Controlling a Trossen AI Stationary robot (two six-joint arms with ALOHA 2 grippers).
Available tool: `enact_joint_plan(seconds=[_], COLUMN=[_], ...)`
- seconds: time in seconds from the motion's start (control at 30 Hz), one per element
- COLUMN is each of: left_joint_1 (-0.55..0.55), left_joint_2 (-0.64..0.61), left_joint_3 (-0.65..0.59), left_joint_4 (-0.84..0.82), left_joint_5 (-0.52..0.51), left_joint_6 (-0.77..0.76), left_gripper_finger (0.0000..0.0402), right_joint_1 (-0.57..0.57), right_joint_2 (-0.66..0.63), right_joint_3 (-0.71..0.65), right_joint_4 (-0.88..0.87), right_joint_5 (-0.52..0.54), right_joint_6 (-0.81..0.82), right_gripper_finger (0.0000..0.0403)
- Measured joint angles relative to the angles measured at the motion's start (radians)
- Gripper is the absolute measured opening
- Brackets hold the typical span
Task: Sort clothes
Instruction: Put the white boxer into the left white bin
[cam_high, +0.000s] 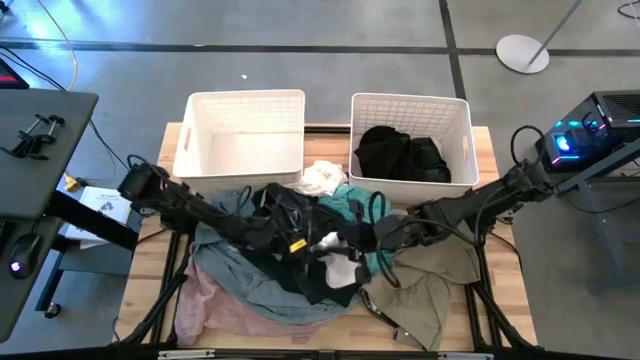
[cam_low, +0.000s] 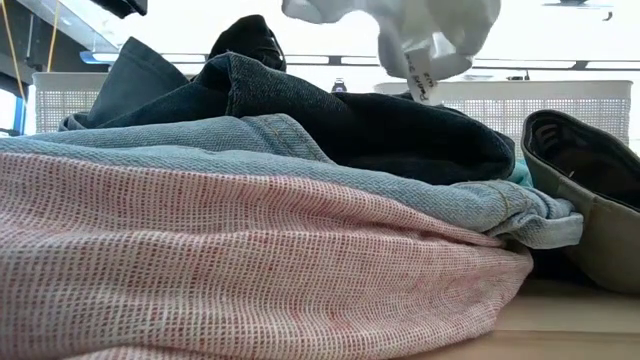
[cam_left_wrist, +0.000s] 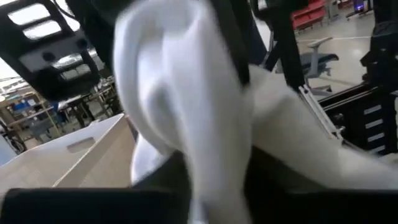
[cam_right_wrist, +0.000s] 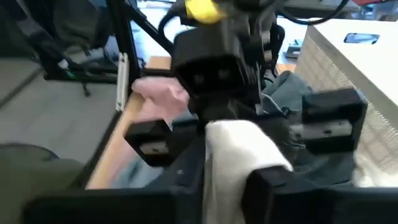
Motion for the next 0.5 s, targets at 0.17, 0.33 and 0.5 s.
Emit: enact_joint_plan(seconds=[0.17,0.33,0.5], left_joint_1=[-0.072,-0.183,-0.268], left_joint_2=[-0.065,-0.169,-0.305], left_joint_3=[0.000,0.000,0.000], left_joint_4=[-0.042,-0.047,0.029], left_joint_5=[-0.200,-0.522,-0.926], left_joint_6=[0.076,0.320,0.668], left_gripper_finger=[0.0018,0.0005,0.0003], right_joint_1=[0.018,0.049,0.097], right_joint_2=[-0.009,-0.012,-0.012], right_joint_3=[0.073,0.171,0.211], right_joint_4=[-0.119,-0.302,-0.481], right_joint_5=[0.015,0.015,0.079], right_joint_6=[0.010,0.065,0.186], right_gripper_finger=[0.0143,0.0207,0.0235])
